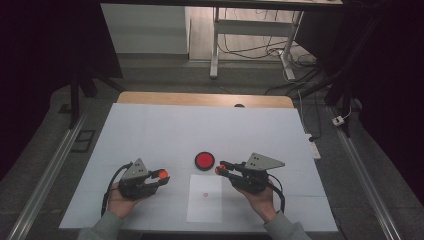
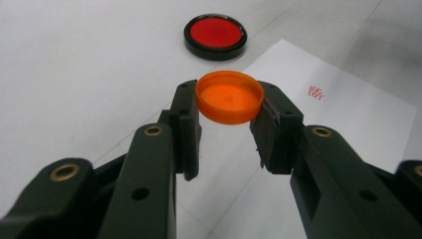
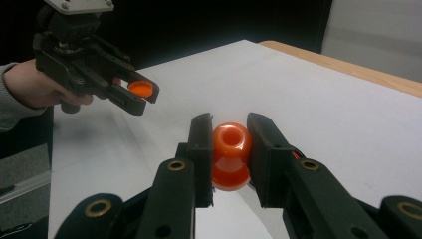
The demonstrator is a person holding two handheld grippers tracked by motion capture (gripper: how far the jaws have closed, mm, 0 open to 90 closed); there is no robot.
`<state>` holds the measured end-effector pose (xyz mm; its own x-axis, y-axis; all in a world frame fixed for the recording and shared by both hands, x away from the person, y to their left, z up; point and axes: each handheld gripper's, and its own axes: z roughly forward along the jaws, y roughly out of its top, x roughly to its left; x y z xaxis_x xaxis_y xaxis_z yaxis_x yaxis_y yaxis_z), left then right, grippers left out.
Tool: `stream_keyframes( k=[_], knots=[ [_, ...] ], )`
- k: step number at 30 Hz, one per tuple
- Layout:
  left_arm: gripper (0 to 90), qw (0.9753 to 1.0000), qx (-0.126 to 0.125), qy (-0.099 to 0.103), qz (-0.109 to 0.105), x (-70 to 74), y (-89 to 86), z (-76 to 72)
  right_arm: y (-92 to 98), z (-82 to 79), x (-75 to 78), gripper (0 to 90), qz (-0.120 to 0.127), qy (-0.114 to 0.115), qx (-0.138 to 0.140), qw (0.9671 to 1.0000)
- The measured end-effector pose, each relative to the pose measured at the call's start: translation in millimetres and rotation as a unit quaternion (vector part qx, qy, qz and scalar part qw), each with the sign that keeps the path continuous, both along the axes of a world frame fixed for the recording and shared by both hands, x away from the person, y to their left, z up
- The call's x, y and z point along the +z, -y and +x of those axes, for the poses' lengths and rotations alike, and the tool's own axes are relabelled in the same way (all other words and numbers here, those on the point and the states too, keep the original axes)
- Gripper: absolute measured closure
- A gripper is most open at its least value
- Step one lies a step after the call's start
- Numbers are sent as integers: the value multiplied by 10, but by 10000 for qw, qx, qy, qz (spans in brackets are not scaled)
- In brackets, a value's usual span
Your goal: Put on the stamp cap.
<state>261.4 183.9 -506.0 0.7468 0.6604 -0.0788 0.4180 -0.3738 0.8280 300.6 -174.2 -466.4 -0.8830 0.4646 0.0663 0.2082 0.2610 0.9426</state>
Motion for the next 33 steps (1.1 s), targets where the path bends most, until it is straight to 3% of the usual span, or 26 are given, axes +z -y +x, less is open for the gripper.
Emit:
stream_keyframes(
  k=[22, 33],
  knots=[
    [644, 9987, -517, 1, 35, 37, 411, 69, -16, 6, -19, 720, 18, -46, 27, 10000],
    [643, 9978, -663, -2, 77, 28, 557, 95, -36, 2, -30, 720, 10, -61, 54, 10000]
  ],
)
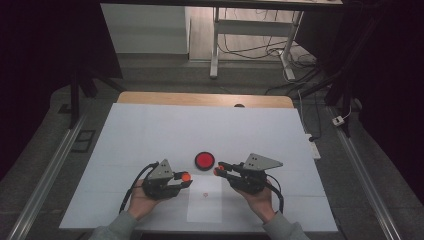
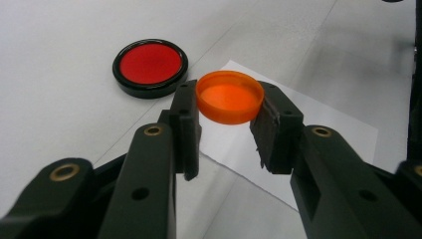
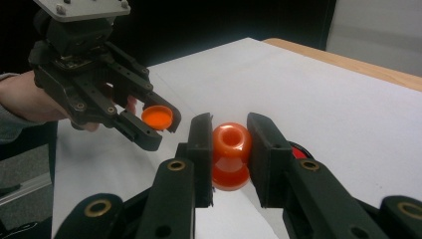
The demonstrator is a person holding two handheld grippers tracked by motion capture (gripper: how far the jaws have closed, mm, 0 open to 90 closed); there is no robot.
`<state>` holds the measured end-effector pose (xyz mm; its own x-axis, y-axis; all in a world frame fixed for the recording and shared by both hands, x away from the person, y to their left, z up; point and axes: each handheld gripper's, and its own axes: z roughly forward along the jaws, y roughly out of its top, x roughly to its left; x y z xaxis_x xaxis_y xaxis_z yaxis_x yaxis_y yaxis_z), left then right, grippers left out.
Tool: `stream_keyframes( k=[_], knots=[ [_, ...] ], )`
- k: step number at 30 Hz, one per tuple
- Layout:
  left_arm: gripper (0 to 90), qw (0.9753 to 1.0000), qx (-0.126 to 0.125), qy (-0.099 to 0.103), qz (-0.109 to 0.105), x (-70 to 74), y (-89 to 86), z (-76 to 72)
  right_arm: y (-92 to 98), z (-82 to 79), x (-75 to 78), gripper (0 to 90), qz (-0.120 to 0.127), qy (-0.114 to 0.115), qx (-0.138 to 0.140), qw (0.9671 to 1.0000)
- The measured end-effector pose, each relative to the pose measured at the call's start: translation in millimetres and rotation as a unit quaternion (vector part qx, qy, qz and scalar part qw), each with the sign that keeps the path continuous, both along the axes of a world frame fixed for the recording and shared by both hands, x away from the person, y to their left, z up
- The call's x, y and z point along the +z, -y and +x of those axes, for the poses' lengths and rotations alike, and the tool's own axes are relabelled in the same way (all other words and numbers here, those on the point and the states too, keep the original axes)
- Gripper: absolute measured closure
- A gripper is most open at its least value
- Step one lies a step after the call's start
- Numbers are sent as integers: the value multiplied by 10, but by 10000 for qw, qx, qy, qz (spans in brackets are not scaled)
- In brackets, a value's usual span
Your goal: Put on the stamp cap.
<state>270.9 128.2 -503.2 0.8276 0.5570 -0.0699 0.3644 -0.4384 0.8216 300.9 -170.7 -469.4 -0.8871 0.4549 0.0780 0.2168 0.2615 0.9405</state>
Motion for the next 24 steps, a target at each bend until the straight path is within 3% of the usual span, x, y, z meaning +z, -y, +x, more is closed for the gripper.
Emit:
stream_keyframes(
  k=[24],
  knots=[
    [643, 9992, -351, 15, 186, -73, 432, 96, -37, -7, -12, 720, -13, 5, 65, 10000]
  ],
)
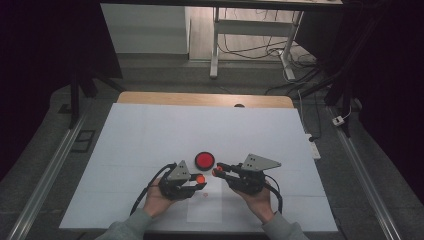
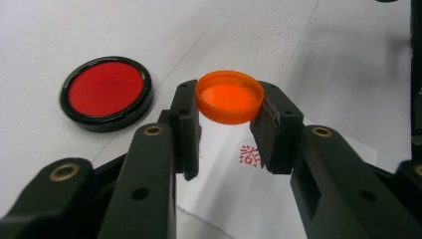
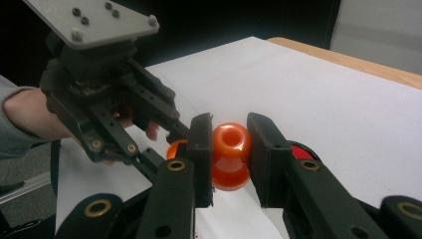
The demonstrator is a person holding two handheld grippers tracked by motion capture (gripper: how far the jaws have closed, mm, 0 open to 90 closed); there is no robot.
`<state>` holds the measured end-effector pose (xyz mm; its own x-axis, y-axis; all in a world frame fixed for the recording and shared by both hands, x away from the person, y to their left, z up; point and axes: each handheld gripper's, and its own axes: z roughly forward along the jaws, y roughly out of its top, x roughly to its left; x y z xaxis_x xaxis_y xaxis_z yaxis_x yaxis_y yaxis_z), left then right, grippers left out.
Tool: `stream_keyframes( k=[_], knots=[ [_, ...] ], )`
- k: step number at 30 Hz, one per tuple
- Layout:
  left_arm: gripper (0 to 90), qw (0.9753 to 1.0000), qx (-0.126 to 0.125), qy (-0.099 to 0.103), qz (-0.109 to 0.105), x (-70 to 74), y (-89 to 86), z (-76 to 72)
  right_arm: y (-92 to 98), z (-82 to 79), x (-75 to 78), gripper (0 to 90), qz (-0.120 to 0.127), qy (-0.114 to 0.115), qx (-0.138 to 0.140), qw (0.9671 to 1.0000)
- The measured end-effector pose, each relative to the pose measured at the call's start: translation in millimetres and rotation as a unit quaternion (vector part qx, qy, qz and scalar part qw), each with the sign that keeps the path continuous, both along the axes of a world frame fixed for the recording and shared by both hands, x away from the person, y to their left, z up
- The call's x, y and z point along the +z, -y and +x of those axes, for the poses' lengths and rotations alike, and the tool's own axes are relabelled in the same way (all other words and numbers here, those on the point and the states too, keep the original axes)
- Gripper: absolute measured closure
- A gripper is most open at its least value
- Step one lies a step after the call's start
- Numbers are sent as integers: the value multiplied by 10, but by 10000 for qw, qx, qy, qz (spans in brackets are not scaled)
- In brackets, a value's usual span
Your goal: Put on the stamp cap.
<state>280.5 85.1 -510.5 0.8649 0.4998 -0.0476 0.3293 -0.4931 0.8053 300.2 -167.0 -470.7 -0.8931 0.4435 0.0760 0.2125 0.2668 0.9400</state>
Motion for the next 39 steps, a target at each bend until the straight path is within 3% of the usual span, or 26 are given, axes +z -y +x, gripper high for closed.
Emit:
stream_keyframes(
  k=[24, 39],
  knots=[
    [643, 9998, -153, 86, -16, 25, 239, 72, -62, -24, -39, 719, -57, -52, 109, 9999],
    [644, 9996, -178, 236, 5, 72, 277, 56, -76, -28, -55, 719, -73, -76, 141, 9998]
  ],
)
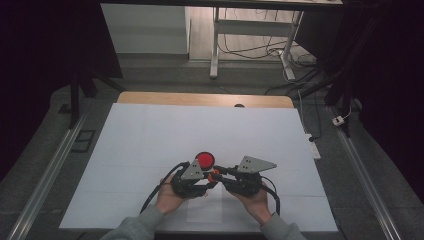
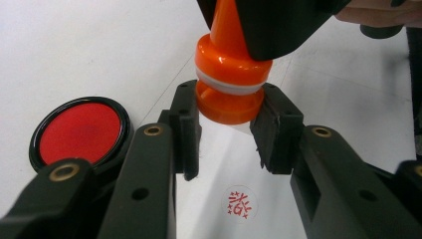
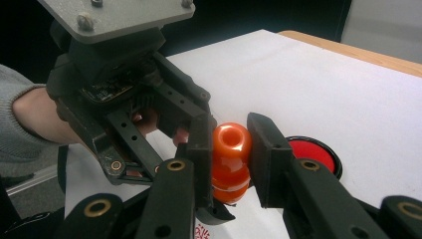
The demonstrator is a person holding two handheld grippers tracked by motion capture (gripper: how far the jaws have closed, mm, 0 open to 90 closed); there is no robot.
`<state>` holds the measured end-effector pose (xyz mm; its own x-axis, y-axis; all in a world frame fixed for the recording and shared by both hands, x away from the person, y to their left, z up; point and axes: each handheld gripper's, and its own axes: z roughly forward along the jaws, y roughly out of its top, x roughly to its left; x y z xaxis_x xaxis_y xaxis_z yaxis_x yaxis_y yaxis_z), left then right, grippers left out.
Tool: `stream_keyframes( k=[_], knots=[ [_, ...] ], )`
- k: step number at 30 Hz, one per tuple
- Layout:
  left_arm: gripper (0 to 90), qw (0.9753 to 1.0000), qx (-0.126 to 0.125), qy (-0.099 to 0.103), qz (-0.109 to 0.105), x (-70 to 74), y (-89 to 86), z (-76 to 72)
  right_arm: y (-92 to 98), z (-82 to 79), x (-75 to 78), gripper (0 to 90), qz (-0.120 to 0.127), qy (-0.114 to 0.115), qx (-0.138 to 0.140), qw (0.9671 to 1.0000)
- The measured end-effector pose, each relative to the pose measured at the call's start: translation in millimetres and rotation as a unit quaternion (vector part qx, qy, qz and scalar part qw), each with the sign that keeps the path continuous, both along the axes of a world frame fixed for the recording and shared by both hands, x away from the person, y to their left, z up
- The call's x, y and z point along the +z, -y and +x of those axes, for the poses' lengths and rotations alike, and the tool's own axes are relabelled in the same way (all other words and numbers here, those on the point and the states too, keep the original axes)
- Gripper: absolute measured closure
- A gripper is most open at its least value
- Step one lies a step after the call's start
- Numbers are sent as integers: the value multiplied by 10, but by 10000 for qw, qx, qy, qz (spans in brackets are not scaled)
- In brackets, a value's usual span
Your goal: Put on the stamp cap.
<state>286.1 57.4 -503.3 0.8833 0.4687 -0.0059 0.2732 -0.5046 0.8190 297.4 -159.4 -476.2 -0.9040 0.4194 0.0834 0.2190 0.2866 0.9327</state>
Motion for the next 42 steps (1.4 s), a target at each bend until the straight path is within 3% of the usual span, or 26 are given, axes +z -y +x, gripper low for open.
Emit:
stream_keyframes(
  k=[29, 42],
  knots=[
    [645, 10000, 15, 30, 21, 5, -9, -7, -26, 1, -51, 718, -98, -49, 37, 9999],
    [649, 9998, 83, 165, 34, 14, -1, -42, -23, -3, -53, 721, -30, -66, 18, 10000]
  ],
)
